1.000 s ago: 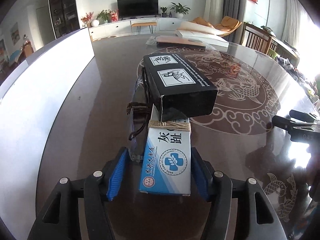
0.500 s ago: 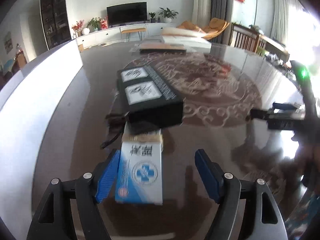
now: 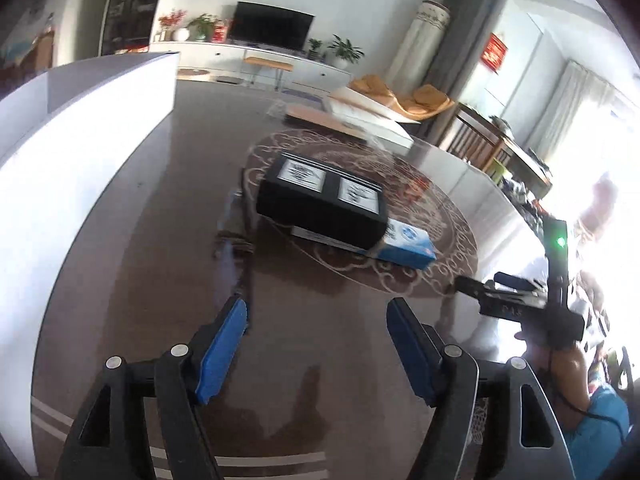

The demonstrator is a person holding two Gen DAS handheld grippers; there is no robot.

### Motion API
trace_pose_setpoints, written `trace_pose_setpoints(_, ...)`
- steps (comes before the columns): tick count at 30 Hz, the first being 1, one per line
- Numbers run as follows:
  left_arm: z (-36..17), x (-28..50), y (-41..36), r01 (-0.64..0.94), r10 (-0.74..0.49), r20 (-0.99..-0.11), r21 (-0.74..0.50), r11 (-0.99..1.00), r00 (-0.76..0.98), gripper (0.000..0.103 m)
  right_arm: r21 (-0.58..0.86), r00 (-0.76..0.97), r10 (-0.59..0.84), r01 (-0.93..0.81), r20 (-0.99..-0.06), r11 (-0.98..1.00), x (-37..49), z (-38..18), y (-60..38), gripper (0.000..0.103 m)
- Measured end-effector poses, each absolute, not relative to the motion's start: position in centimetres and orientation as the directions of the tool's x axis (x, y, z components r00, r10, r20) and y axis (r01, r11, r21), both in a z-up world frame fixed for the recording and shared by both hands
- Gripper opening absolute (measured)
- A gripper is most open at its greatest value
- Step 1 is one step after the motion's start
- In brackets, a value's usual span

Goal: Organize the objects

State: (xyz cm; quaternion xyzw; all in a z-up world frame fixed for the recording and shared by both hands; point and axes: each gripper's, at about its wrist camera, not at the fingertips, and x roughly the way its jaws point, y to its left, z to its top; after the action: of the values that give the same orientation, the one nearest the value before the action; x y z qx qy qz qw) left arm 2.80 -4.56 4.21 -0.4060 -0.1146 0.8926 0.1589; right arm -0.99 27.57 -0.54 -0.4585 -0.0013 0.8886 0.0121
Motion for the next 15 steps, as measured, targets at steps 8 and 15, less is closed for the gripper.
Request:
trace_pose_setpoints(8,1.8,-3.6,-3.8,-0.143,0.129,-0.798,-0.054,-0.988,-0.588,0.077,-0.013,-0.579,0.022,-0.02,-0.815,-1.0,-1.0,-0.5,27.6,0.103)
trace_pose_setpoints(15,1.1,-2.5,-7.9,-0.047,0.082,-0.793,-0.068,-0.997,-0.604,0.028,-0.013,-0.579,0.023,-0.02,-0.815,-1.0,-1.0,-0.6,27.6,0.103)
